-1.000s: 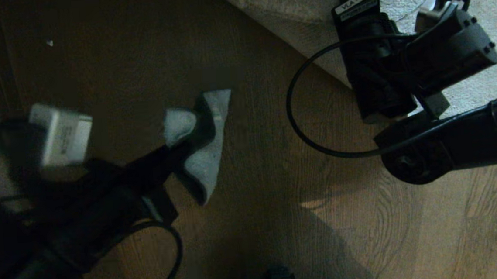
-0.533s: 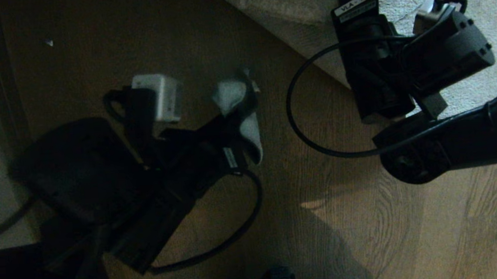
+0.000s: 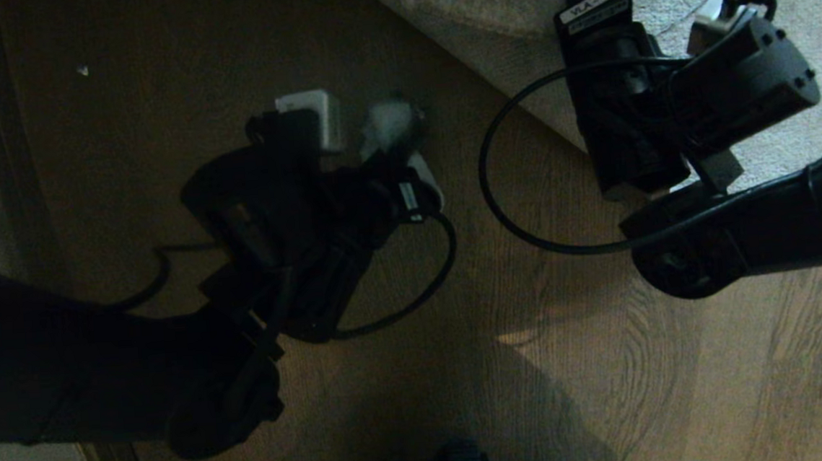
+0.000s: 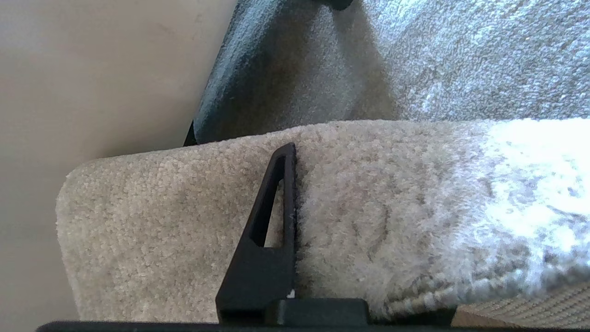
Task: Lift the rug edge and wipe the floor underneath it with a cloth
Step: Wipe the floor under the carpet with a rag
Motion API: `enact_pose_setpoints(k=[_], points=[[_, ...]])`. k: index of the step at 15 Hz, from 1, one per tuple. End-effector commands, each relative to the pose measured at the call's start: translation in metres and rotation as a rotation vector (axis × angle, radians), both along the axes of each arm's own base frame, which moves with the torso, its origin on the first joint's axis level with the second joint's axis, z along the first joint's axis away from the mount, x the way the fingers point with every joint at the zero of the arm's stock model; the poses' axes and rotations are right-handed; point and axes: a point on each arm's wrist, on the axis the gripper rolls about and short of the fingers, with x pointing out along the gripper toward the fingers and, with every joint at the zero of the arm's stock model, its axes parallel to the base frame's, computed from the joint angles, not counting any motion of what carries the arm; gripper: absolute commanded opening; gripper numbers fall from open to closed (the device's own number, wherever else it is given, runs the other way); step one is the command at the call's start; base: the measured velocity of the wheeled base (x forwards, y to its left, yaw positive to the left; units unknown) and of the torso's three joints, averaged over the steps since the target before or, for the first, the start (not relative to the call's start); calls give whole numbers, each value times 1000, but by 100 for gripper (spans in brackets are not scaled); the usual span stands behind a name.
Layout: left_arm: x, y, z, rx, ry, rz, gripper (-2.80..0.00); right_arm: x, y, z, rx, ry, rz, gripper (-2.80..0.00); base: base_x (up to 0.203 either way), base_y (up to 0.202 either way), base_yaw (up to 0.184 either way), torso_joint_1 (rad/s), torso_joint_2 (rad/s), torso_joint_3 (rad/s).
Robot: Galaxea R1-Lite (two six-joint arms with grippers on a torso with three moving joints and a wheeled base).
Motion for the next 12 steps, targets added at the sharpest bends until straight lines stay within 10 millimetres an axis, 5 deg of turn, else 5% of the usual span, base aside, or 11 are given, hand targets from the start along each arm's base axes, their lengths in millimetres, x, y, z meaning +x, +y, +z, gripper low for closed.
enact_pose_setpoints(k=[1,12], points=[[20,2,0,-11,-12,47,-280,-2,-2,2,32,-38,0,-280,0,0,0,0,0,0],[67,38,46,-21,-168,227,-280,-2,-2,1,34,-36,3,-280,0,0,0,0,0,0]])
